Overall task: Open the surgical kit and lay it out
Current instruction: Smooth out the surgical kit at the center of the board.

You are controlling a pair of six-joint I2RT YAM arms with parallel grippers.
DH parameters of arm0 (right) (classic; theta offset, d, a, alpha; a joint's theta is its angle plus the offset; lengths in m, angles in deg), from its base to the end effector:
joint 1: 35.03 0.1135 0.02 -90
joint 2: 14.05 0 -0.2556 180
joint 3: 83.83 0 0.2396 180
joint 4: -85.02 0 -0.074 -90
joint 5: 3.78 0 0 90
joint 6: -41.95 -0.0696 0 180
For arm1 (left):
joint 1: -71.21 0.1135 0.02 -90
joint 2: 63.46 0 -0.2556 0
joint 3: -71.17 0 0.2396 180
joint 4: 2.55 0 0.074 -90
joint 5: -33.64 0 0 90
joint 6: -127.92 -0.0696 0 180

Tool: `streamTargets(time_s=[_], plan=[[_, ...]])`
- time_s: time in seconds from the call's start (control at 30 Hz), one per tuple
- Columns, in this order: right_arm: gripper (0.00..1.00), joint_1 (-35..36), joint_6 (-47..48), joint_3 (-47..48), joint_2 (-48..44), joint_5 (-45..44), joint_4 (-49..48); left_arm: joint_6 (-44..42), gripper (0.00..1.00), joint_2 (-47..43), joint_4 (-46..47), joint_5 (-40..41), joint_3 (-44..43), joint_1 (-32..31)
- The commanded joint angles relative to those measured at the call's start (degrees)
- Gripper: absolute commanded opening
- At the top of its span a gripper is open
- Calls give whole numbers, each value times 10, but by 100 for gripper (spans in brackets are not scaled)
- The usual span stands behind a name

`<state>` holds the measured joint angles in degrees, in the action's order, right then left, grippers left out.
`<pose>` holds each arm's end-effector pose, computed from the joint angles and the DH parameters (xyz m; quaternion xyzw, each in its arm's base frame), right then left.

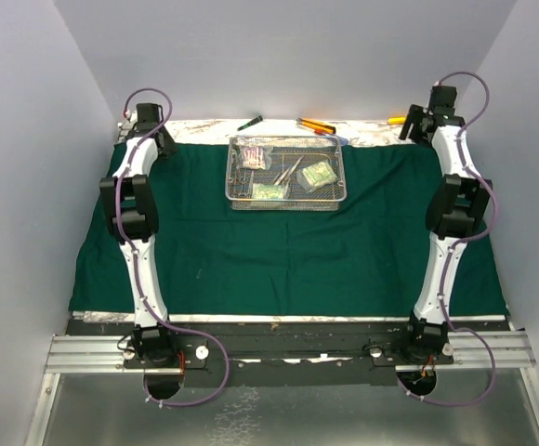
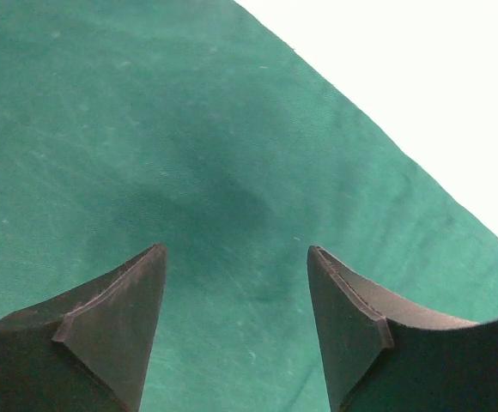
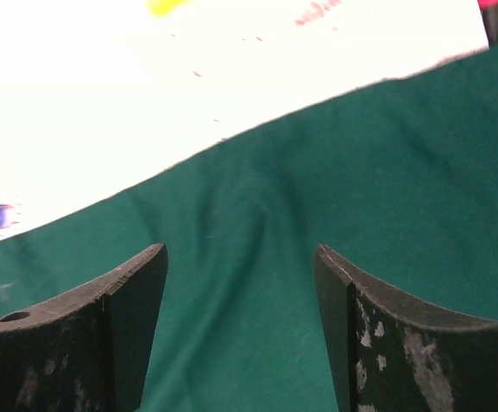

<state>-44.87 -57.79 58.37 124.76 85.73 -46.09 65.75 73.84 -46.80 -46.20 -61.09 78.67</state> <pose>0.5440 -0.0950 0.1936 0.1590 0.9118 -0.0043 0.3786 0.5333 0.0822 0.1578 -0.3124 0.8806 0.0204 0.3557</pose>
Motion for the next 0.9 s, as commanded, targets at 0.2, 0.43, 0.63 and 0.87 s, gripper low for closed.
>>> streamTargets(time_s=[0.2,0.43,0.63,0.87], plan=[[68,111,47,5,6,-3,-18,-112,70,-33,20,-13,-23,-86],[57,140,39,29,50,68,-20,-102,70,1,26,-21,-26,-106],[49,148,34,22,78,60,-13,-88,71,15,25,-18,-4,-111],[33,156,44,11,91,32,-9,-71,71,31,11,-14,16,-113]])
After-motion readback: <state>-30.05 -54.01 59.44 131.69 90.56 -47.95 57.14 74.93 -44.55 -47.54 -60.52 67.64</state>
